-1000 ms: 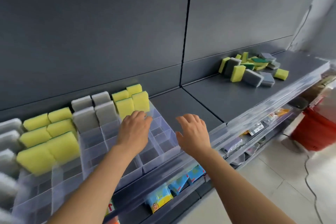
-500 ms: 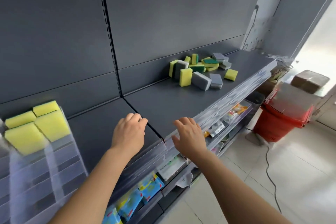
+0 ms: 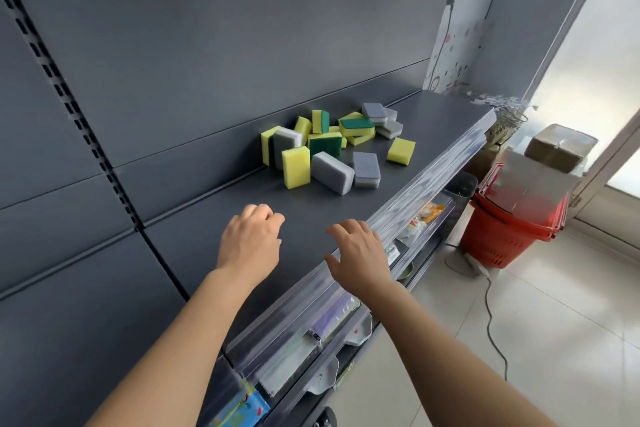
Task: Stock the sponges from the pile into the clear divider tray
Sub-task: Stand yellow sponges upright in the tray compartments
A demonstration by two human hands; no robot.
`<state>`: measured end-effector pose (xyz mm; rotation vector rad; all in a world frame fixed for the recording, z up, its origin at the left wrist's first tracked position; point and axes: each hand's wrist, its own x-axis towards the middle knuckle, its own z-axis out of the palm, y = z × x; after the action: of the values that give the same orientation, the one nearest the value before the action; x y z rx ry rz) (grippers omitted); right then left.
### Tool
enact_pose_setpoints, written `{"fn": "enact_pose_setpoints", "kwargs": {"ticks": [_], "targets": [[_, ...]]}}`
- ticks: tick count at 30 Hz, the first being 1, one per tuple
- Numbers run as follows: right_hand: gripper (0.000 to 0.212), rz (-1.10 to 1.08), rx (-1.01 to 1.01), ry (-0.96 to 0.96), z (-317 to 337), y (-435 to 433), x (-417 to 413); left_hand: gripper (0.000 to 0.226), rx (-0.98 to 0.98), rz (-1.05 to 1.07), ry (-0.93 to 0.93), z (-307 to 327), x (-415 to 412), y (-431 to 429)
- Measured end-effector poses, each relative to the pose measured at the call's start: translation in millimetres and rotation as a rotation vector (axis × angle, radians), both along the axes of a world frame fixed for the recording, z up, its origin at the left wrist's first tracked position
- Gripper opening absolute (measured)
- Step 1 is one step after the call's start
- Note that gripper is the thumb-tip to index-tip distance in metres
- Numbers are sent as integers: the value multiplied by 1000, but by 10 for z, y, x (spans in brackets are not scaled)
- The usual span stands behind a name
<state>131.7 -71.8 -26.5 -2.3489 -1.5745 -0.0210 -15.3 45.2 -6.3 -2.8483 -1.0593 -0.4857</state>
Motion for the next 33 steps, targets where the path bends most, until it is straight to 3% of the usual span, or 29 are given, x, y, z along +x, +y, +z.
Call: {"fn": "enact_pose_setpoints", "kwargs": {"ticks": [8,12,18,21,24,27,29,31,33], "targets": [[46,4,-21,-13,76,740,796,46,-51,43,-69,38,867,751],[44,33,35,6,141,1126,1032,59,-205,121,-187,25,1201,1137],[46,100,109,49,207,1589,1165,28,-380,147,-417,-32,1377,1456],[56,147,145,104,221,1782,1169,27,-507,74,-483,-49,1374,1553],[53,184,164,143,206,1933,1180,27,-596,12,-513,-27,1378,1652],[43,185,177,159,198,2018,1241,31,-521,-4,-544,-8,1372,1729],[41,187,187,163,192,2053,1286,37,-342,62,-586,0,1365,1796],[42,196,187,173,180,2080,1321,48,-178,136,-556,-18,1390,1886],[42,207,185,180,169,2093,1345,59,-142,153,-473,-62,1447,1977]]}}
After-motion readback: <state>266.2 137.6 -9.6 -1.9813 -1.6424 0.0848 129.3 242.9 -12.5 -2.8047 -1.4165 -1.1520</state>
